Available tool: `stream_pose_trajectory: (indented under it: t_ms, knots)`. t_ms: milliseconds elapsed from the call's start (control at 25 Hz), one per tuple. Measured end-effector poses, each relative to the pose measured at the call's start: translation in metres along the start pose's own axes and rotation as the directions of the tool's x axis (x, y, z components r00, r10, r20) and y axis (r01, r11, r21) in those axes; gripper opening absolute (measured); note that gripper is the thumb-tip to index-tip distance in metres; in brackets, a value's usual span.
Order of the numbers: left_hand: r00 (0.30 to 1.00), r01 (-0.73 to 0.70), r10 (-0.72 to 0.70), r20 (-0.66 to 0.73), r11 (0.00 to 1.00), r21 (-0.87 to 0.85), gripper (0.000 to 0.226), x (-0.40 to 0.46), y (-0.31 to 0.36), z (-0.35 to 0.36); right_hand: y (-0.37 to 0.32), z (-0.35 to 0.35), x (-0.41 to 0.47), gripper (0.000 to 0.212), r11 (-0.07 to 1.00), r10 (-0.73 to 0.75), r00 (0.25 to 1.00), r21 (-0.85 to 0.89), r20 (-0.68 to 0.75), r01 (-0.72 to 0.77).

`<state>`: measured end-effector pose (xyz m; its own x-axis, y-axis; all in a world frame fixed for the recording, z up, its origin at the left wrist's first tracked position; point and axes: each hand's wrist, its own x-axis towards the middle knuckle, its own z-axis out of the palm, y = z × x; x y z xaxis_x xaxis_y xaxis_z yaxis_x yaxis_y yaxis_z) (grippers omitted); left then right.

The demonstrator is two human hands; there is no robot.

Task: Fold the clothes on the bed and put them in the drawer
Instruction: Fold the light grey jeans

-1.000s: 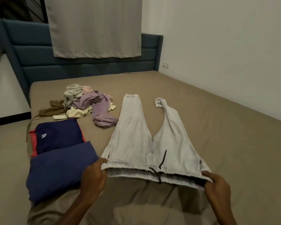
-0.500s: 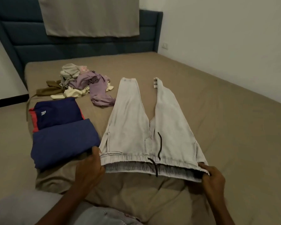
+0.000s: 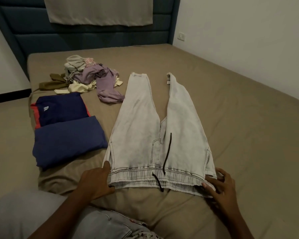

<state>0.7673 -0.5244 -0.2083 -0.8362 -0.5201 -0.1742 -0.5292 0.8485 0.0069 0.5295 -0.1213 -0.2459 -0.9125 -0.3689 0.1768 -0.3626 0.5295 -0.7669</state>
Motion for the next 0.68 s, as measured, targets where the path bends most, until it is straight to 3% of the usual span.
stream_pose_trajectory:
  t_ms: [120,240,280,360,440,560,680]
  knots:
    - [0.975,-0.077,0.056,-0.216,0.993,-0.09,0.102,0.007,0.01,0.0,0.001,-0.002,0.027,0.014,0.964,0.127,0.992,0.241,-0.025,-0.117]
    - [0.86,-0.083,0.053,-0.508,0.996,-0.036,0.073,0.031,0.023,0.0,0.01,0.006,0.066,0.021,0.952,0.191,0.979,0.255,-0.066,-0.169]
    - [0.836,-0.059,0.046,-0.546,0.998,-0.006,0.064,0.038,0.029,-0.002,0.012,0.008,0.082,0.024,0.952,0.192,0.98,0.253,-0.059,-0.171]
    - [0.834,0.028,0.008,-0.552,0.998,0.057,0.046,0.058,0.043,-0.005,0.017,0.012,0.121,0.026,0.96,0.165,0.986,0.237,-0.033,-0.153]
    - [0.851,0.029,0.024,-0.524,0.995,0.093,0.036,0.083,0.059,-0.007,0.023,0.022,0.167,0.033,0.976,0.131,0.991,0.178,-0.002,-0.128]
    - [0.854,-0.116,0.152,-0.498,0.988,0.102,0.034,0.13,0.094,-0.001,0.033,0.04,0.242,0.033,0.946,0.152,0.987,0.282,0.049,-0.16]
    - [0.782,-0.275,0.228,-0.58,0.961,0.007,0.028,0.2,0.136,-0.009,0.027,0.061,0.33,0.031,0.827,0.216,0.971,0.509,0.102,-0.238]
